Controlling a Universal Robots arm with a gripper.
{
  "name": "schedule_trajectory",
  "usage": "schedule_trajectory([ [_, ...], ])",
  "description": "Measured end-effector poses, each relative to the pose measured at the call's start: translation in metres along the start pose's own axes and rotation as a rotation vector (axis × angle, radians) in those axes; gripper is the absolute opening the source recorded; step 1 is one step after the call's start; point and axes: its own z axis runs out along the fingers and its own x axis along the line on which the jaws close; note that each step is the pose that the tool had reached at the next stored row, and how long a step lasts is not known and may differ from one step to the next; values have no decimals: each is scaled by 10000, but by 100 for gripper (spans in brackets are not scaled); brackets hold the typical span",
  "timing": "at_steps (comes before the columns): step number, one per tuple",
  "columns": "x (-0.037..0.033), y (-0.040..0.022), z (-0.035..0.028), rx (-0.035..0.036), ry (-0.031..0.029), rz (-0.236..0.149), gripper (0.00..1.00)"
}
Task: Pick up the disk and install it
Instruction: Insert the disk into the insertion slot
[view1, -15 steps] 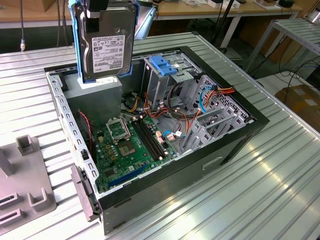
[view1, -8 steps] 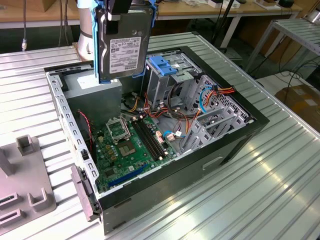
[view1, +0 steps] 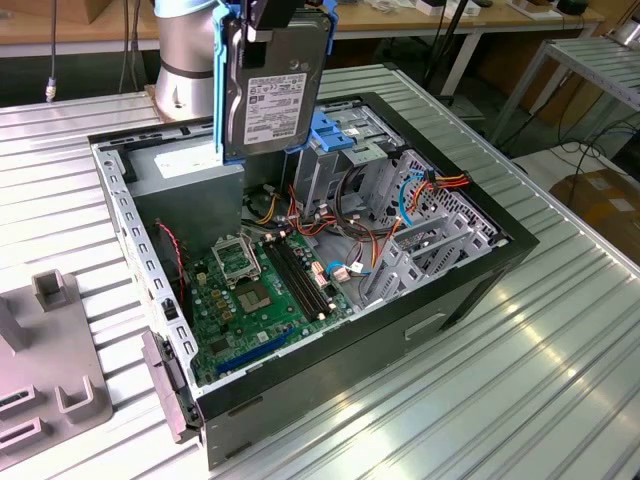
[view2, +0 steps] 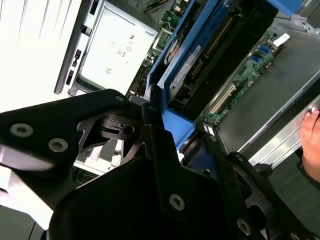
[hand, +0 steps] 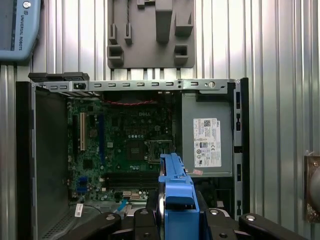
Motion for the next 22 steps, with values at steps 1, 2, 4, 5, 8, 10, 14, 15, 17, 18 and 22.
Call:
schedule_trajectory([
  [1,0,-3,0,0,0,0,37],
  [2,0,-5,0,0,0,0,37],
  [4,0,-9,0,0,0,0,37],
  [5,0,-10,0,0,0,0,37],
  [8,0,-14,0,0,-1,0,37],
  [10,0,-16,0,0,0,0,37],
  [14,0,-21,0,0,0,0,37],
  [15,0,-21,0,0,-1,0,37],
  [17,16,-22,0,0,0,-1,37],
  [18,26,-22,0,0,0,0,37],
  [22,61,-23,1,0,0,0,37],
])
